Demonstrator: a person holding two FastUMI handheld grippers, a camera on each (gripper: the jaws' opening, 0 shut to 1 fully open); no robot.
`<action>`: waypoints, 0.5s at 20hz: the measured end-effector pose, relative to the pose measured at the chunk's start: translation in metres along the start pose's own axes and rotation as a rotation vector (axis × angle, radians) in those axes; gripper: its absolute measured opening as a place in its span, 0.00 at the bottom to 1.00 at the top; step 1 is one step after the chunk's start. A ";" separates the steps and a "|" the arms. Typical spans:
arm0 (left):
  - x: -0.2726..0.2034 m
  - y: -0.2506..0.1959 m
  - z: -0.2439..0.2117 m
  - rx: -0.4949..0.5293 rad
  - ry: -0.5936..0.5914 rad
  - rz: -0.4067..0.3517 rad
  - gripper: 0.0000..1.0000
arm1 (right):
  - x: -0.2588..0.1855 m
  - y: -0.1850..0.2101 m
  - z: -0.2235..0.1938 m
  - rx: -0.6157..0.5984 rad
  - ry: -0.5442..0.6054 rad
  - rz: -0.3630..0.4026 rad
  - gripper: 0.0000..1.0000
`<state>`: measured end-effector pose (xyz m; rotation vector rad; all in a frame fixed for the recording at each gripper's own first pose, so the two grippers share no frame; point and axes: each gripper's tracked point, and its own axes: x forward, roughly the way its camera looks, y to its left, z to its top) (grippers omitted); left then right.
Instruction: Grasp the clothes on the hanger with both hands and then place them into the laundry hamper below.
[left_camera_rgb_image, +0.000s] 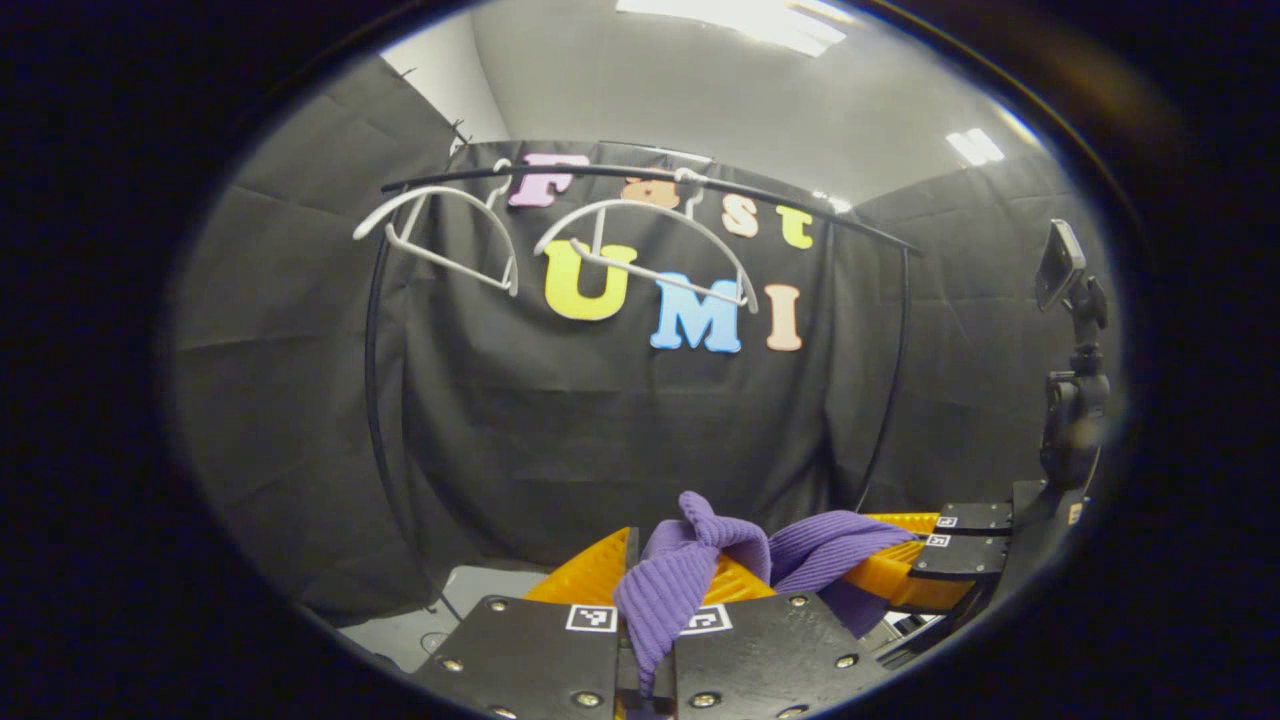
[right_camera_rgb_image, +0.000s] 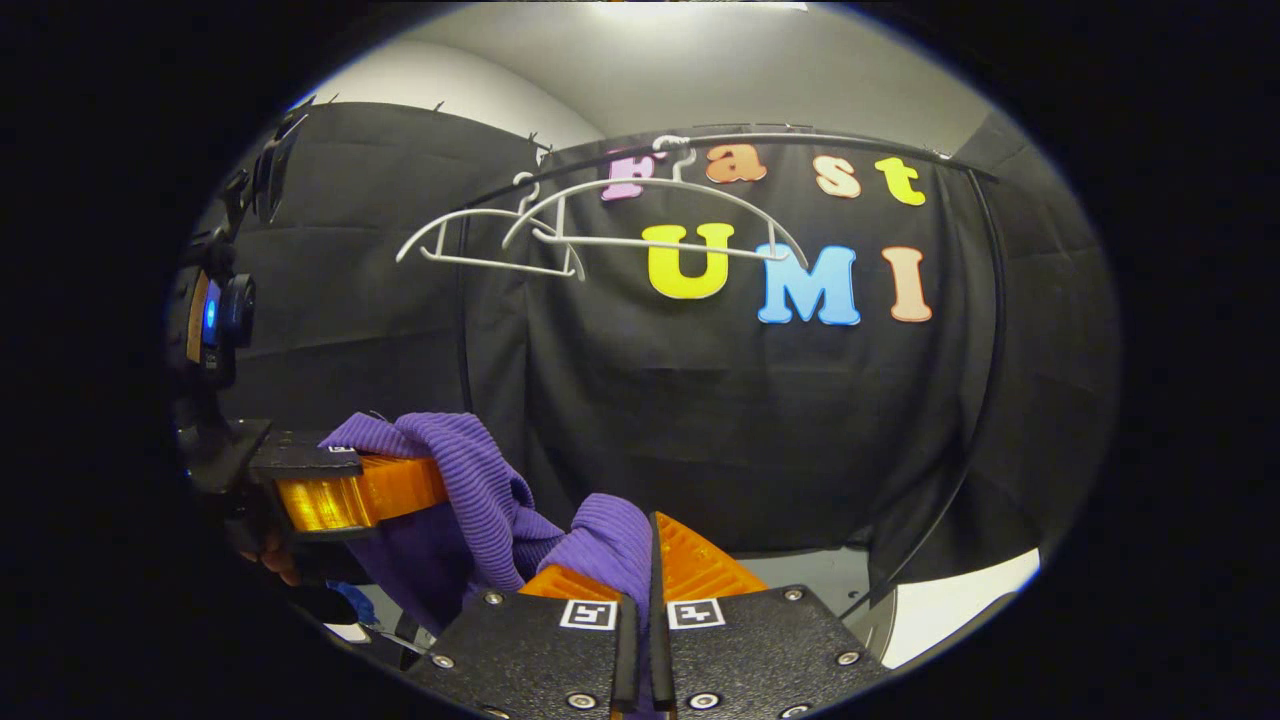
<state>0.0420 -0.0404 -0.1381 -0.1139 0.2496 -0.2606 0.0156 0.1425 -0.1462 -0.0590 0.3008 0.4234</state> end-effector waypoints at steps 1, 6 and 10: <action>0.002 0.002 -0.010 -0.004 0.019 0.007 0.01 | 0.002 -0.001 -0.011 0.002 0.026 -0.006 0.05; 0.009 0.011 -0.082 -0.051 0.147 0.045 0.02 | 0.004 -0.005 -0.072 0.008 0.155 -0.016 0.05; 0.018 0.017 -0.136 -0.059 0.252 0.094 0.02 | -0.003 -0.009 -0.113 0.025 0.235 -0.033 0.05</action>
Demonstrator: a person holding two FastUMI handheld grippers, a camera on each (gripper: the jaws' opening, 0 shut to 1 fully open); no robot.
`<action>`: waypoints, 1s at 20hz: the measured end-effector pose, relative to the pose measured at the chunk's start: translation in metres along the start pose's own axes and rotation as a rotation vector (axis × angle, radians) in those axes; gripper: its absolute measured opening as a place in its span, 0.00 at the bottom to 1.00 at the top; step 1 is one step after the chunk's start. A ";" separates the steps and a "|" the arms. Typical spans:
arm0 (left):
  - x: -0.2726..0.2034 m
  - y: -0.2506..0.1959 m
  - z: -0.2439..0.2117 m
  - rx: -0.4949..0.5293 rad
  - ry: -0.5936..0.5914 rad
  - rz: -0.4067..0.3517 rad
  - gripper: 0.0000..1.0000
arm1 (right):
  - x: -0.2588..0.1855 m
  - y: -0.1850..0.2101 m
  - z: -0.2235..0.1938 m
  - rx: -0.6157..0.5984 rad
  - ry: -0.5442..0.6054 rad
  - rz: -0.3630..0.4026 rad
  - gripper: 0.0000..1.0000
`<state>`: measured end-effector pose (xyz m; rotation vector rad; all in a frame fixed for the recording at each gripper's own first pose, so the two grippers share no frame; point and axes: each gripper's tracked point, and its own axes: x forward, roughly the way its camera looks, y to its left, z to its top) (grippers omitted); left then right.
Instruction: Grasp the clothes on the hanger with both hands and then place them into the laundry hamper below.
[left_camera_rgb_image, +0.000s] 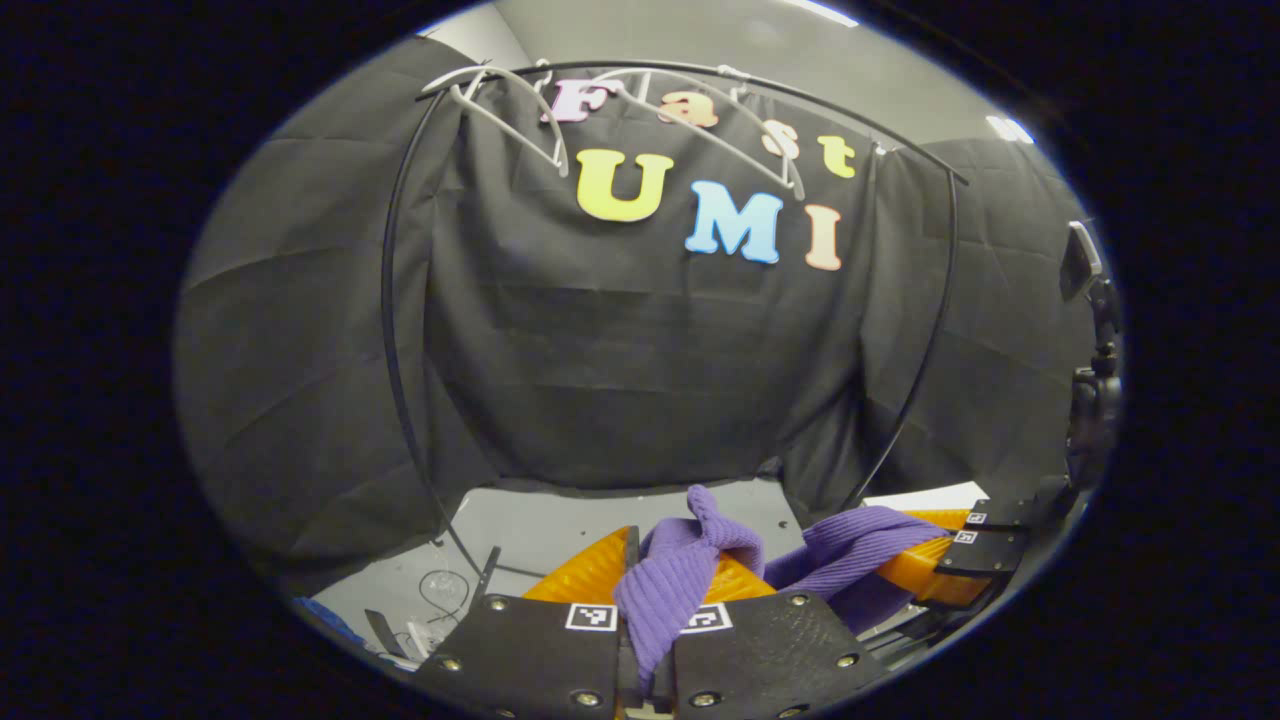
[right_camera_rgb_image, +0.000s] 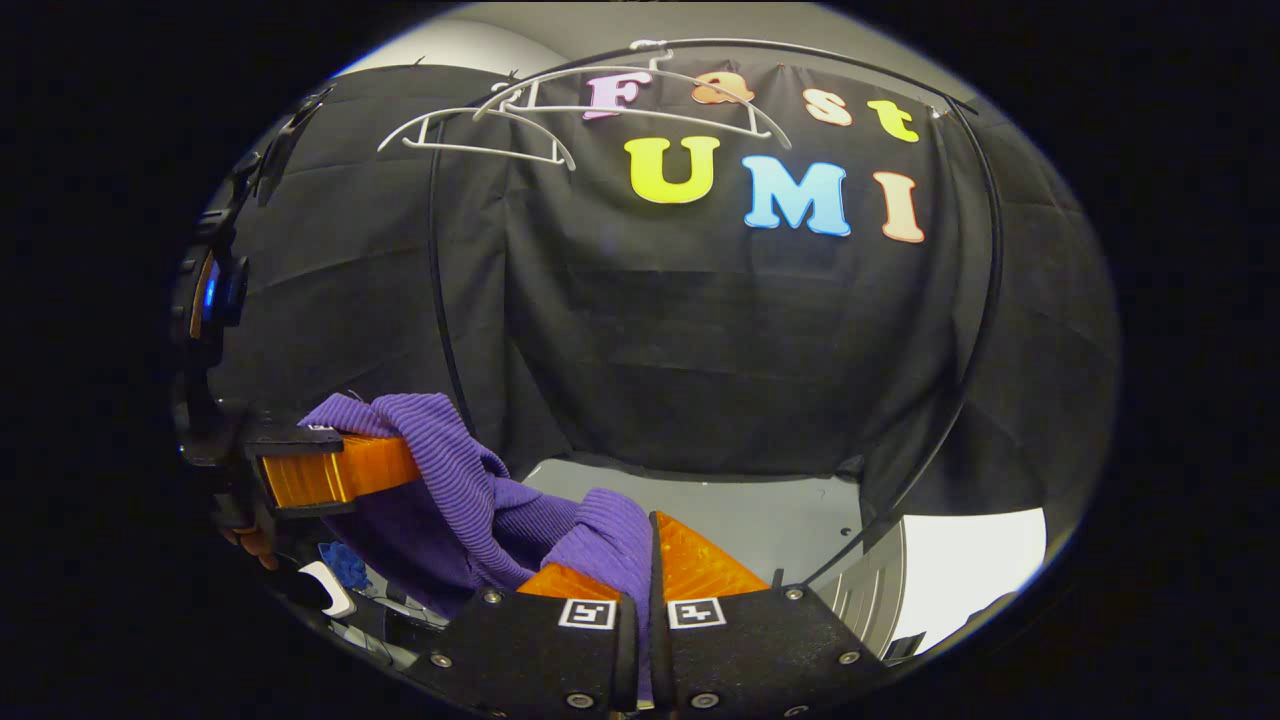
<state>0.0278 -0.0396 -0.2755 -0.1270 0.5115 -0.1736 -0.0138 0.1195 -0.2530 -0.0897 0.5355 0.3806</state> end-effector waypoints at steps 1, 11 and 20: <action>0.005 0.001 -0.010 -0.010 0.023 0.009 0.01 | 0.004 -0.002 -0.009 0.000 0.024 -0.007 0.05; 0.015 0.008 -0.105 0.015 0.214 0.054 0.01 | 0.031 -0.006 -0.100 -0.020 0.279 0.008 0.10; 0.007 0.026 -0.135 -0.013 0.283 0.128 0.32 | 0.036 0.015 -0.107 0.026 0.355 0.045 0.48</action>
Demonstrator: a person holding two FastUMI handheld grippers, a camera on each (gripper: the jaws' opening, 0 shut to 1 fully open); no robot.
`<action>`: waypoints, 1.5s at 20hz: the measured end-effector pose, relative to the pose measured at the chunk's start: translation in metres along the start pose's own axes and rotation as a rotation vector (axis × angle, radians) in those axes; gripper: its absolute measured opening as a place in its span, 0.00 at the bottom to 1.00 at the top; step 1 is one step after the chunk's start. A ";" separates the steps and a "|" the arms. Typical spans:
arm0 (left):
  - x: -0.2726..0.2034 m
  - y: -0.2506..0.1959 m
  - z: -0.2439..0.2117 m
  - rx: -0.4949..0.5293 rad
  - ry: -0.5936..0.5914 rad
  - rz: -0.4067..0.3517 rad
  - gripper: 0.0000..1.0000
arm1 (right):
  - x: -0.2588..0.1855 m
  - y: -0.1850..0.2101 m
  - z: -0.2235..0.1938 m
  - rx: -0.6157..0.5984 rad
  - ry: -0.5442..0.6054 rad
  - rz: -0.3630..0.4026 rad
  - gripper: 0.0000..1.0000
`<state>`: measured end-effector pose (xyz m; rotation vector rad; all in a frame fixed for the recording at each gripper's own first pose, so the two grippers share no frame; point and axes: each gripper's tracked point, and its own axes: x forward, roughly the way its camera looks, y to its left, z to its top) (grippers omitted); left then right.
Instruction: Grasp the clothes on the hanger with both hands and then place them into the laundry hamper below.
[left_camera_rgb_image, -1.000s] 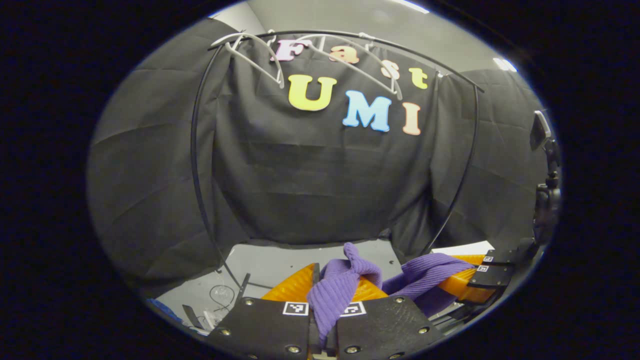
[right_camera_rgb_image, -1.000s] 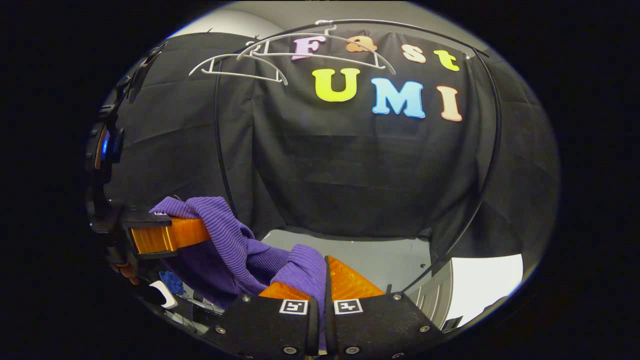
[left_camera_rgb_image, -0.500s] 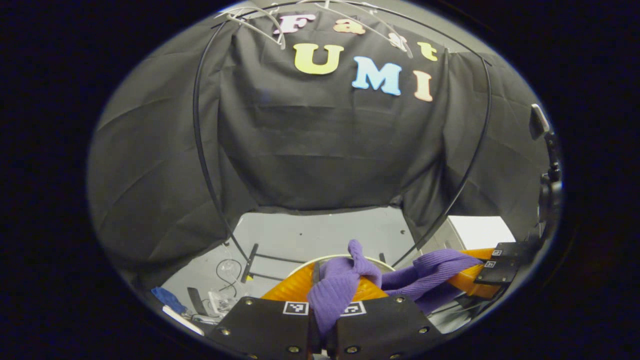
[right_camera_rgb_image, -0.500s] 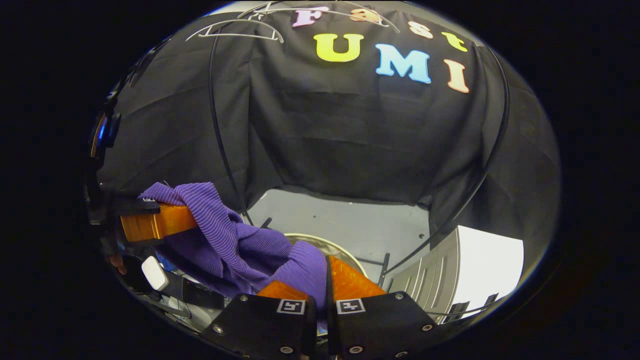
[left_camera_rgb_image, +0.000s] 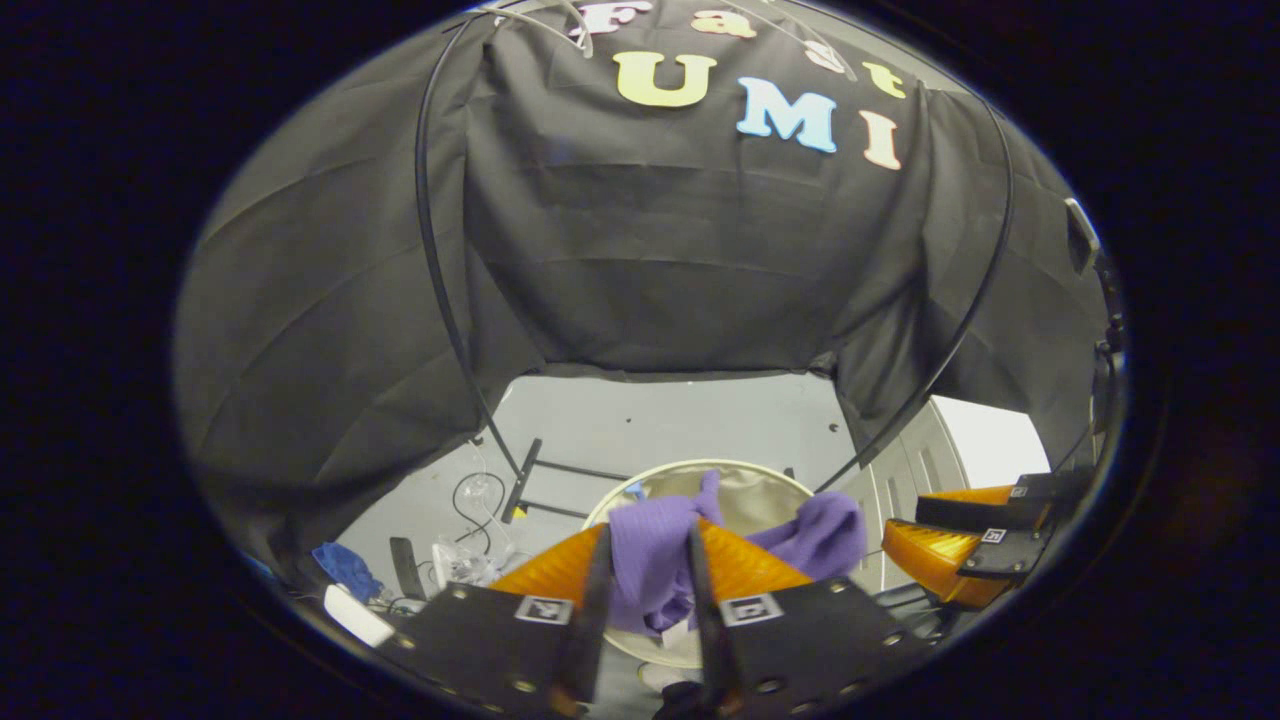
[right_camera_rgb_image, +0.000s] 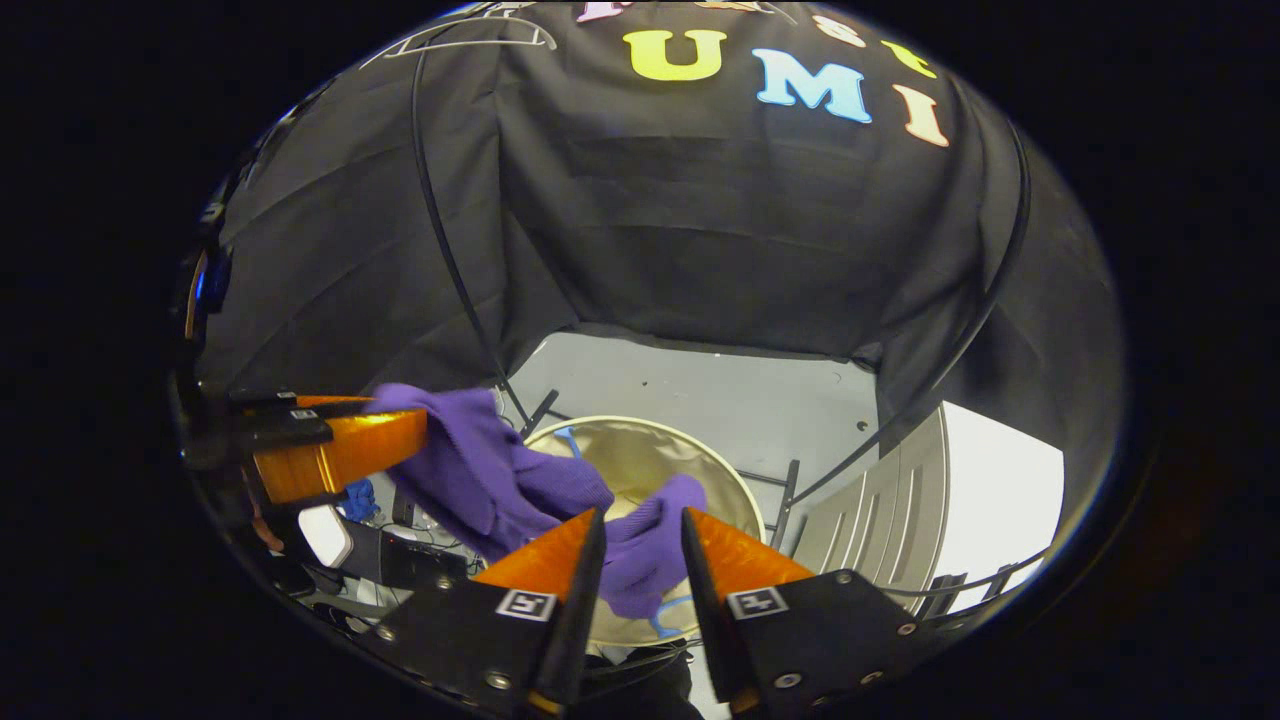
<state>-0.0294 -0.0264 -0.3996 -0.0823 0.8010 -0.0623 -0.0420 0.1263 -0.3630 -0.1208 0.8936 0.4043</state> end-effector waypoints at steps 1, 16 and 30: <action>-0.003 0.001 0.010 0.002 -0.034 0.002 0.48 | -0.008 -0.001 -0.003 0.006 -0.008 0.000 0.65; -0.068 0.002 0.135 0.065 -0.331 0.010 1.00 | -0.075 -0.024 0.086 -0.019 -0.288 -0.080 0.94; -0.217 0.018 0.331 0.066 -0.701 0.044 0.95 | -0.211 -0.099 0.238 0.068 -0.707 -0.287 0.92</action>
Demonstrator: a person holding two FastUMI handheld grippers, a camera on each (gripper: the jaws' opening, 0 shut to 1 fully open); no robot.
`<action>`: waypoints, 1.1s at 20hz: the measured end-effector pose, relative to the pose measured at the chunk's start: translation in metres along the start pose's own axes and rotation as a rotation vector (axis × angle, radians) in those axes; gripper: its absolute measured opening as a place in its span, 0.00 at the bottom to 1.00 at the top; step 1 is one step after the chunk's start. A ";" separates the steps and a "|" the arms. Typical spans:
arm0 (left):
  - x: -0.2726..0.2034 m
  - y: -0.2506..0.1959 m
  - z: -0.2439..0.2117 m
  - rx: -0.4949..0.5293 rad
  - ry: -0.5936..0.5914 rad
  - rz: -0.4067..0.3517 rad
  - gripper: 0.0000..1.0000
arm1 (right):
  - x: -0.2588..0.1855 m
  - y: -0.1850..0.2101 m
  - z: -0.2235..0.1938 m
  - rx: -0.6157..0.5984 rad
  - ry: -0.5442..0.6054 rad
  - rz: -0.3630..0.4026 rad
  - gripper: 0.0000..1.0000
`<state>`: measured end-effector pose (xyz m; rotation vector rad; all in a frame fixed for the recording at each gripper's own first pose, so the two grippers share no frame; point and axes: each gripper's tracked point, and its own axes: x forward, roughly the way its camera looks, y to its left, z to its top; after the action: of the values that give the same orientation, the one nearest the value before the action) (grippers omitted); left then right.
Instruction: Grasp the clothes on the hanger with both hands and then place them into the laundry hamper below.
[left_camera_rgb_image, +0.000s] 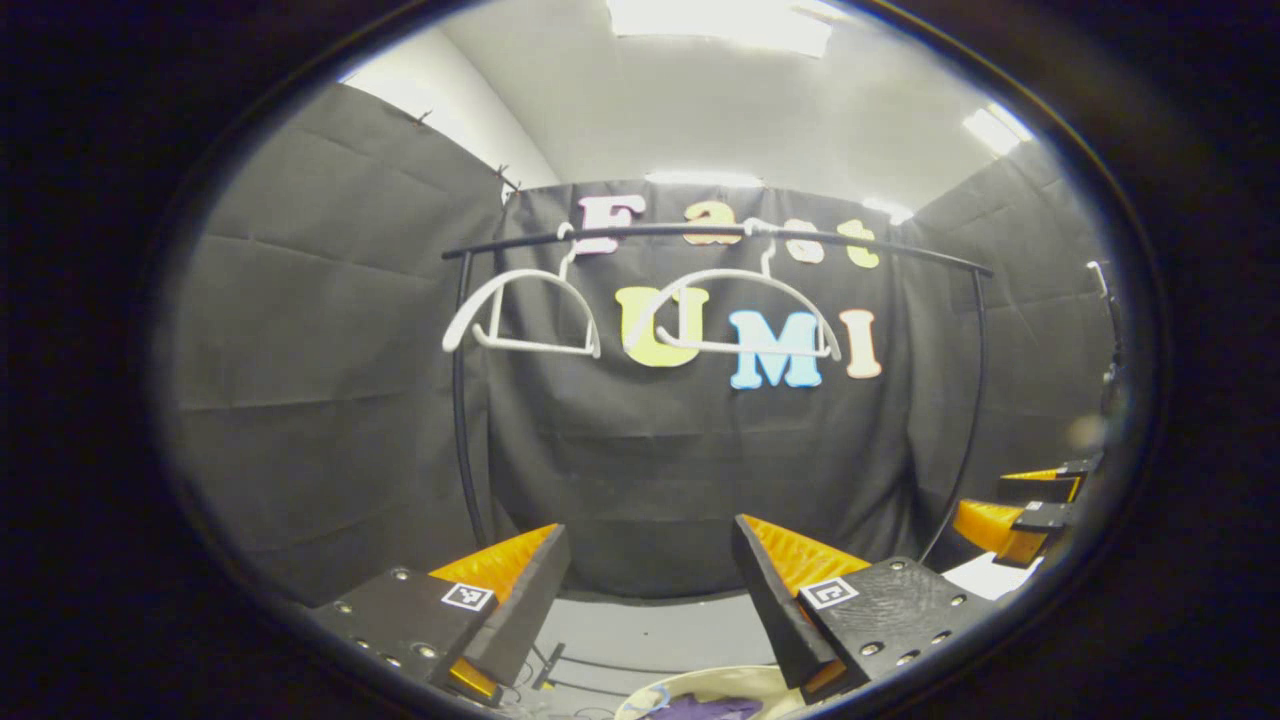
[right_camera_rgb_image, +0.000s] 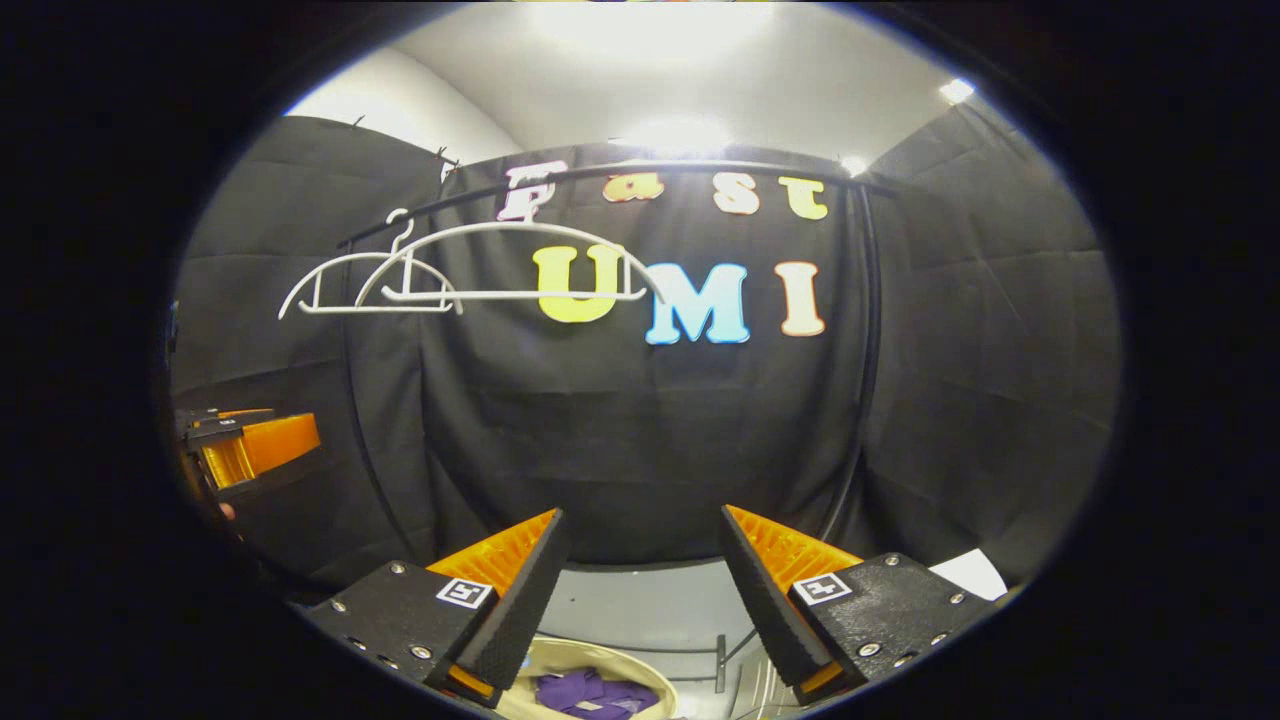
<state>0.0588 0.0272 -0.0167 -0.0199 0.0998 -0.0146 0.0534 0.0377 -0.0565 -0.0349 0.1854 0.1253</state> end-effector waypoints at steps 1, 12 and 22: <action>-0.001 0.004 0.013 0.002 -0.016 0.008 0.95 | -0.002 -0.004 0.016 -0.003 -0.030 -0.012 0.92; -0.028 0.020 0.098 0.022 -0.138 -0.008 1.00 | -0.050 -0.036 0.094 0.030 -0.192 -0.100 0.92; -0.034 0.032 0.100 0.030 -0.142 0.009 0.93 | -0.062 -0.051 0.097 0.070 -0.195 -0.145 0.93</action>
<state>0.0355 0.0616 0.0852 0.0100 -0.0421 -0.0060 0.0167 -0.0157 0.0520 0.0337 -0.0074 -0.0231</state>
